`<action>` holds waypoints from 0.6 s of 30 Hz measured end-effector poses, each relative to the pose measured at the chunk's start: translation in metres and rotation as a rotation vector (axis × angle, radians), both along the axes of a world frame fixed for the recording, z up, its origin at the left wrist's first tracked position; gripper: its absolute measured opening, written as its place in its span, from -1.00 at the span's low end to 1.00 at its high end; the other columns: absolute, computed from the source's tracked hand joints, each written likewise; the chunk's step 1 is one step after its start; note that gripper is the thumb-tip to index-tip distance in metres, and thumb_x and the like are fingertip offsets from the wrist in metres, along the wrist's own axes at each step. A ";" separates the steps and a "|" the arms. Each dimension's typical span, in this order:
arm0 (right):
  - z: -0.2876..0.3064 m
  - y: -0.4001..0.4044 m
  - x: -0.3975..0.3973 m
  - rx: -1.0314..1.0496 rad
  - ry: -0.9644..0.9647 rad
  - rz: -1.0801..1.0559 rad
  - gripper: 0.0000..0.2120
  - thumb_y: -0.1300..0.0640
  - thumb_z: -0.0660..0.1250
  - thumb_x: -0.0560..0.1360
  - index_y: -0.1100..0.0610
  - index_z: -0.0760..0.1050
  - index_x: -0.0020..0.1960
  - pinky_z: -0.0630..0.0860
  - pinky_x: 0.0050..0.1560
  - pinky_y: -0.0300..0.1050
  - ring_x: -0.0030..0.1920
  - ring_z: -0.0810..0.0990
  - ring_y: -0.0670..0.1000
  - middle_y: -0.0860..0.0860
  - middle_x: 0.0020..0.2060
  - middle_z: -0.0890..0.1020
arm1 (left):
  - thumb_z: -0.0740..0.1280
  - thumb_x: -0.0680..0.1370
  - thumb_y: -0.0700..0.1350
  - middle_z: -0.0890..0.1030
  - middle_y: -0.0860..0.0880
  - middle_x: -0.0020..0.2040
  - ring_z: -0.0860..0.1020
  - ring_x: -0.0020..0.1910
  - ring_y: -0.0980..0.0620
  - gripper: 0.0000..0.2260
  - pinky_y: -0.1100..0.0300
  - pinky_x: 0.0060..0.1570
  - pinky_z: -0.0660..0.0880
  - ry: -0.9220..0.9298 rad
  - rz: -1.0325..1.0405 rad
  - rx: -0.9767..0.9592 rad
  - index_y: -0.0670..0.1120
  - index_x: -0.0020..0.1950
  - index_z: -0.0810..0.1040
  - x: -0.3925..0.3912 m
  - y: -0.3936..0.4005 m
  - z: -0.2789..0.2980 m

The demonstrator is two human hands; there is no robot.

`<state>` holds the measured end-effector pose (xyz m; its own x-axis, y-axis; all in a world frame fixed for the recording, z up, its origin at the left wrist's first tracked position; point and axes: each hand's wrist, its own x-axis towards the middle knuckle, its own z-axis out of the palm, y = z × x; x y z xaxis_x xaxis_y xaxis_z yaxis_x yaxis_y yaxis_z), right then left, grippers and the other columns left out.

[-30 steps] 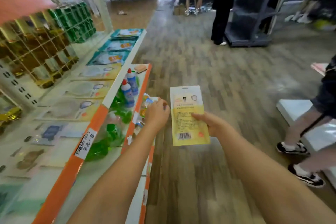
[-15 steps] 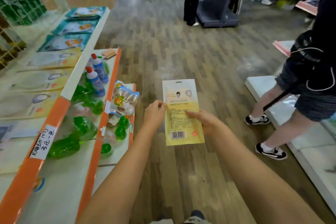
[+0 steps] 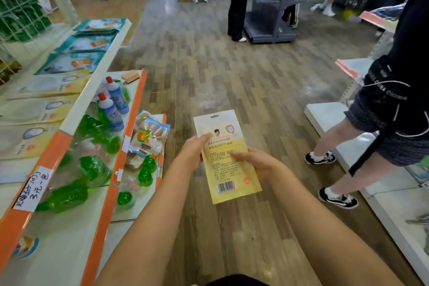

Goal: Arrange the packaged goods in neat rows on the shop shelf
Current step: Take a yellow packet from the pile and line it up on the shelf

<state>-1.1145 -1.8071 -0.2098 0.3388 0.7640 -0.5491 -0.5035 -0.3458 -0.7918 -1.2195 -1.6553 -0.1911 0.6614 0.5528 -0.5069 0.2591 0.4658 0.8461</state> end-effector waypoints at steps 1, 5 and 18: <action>0.001 -0.001 0.000 -0.012 -0.010 -0.003 -0.68 0.23 0.32 0.52 0.24 0.47 0.26 0.60 0.02 0.09 0.11 0.62 0.20 0.21 0.16 0.61 | 0.28 0.59 -0.14 0.66 -0.10 -0.08 0.63 -0.09 -0.07 -0.89 -0.03 0.01 0.57 -0.003 0.001 -0.005 -0.16 0.03 0.53 0.002 -0.001 0.000; 0.002 -0.002 0.001 -0.042 -0.070 -0.035 -0.74 0.23 0.32 0.53 0.23 0.50 0.21 0.62 -0.06 0.02 0.02 0.66 0.13 0.16 0.08 0.65 | 0.27 0.60 -0.15 0.66 -0.09 -0.10 0.63 -0.14 -0.05 -0.89 0.06 -0.20 0.56 0.007 0.041 0.009 -0.16 0.06 0.53 0.004 -0.004 0.000; 0.022 0.012 -0.040 -0.384 -1.026 0.194 -0.34 -0.15 0.36 0.46 0.13 0.28 0.43 0.46 0.20 -0.03 0.24 0.47 0.07 0.06 0.32 0.43 | 0.18 0.61 -0.25 0.59 -0.17 0.06 0.58 -0.05 -0.12 -0.80 -0.03 -0.08 0.57 -0.016 0.327 -0.003 -0.16 0.22 0.45 0.013 -0.004 -0.008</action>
<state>-1.1546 -1.7951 -0.1876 0.6612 0.6926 -0.2884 0.4178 -0.6592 -0.6252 -1.2060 -1.6589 -0.1987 0.4572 0.7355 -0.5000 0.0821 0.5249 0.8472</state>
